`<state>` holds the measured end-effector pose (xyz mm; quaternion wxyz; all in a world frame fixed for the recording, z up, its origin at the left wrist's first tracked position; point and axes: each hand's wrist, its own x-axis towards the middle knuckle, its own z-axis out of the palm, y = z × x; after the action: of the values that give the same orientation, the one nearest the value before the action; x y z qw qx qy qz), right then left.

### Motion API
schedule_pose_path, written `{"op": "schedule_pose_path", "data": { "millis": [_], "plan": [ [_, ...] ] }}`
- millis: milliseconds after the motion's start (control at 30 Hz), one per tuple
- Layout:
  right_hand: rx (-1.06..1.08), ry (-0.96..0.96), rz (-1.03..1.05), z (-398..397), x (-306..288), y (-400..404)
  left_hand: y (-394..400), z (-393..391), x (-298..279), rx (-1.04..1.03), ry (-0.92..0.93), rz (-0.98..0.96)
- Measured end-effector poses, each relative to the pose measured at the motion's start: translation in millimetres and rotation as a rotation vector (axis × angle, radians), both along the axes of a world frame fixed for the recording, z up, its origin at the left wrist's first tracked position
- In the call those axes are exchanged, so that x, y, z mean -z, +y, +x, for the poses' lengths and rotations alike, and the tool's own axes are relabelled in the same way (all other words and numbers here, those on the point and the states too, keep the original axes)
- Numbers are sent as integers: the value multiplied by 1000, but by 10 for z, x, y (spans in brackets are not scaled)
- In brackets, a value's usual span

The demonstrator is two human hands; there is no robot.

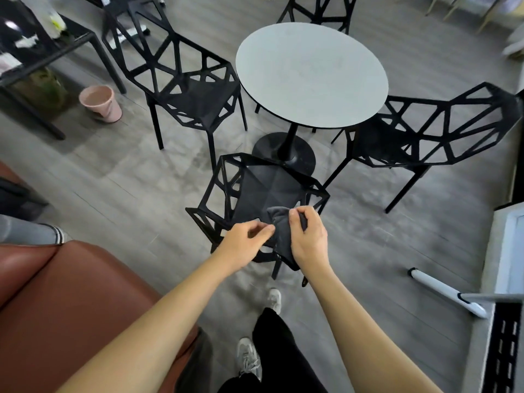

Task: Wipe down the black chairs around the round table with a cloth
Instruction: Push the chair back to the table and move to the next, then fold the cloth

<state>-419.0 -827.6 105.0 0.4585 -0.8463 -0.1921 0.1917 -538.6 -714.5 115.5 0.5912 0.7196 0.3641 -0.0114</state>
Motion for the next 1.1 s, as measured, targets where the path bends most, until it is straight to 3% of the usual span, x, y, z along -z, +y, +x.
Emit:
{"op": "schedule_pose_path", "data": {
  "millis": [67, 233, 400, 733, 833, 967, 1100],
  "plan": [
    [-24, 26, 66, 36, -67, 160, 46, 129, -74, -61, -41, -66],
    [-132, 122, 127, 248, -154, 558, 398, 399, -198, -261, 30, 110],
    [-257, 167, 152, 563, -256, 936, 758, 555, -330, -336, 1, 169],
    [-525, 100, 149, 783, -502, 1553, 1505, 550, -562, -618, -225, -72],
    [-498, 32, 123, 719, -521, 1860, 1810, 472, -543, -556, -214, 8],
    [-499, 137, 171, 580, -635, 2313, 2477, 342, -575, -300, -181, 295],
    [-408, 105, 190, 527, -797, 2830, 3122, 290, -809, -42, -308, -6]
  ]
}}
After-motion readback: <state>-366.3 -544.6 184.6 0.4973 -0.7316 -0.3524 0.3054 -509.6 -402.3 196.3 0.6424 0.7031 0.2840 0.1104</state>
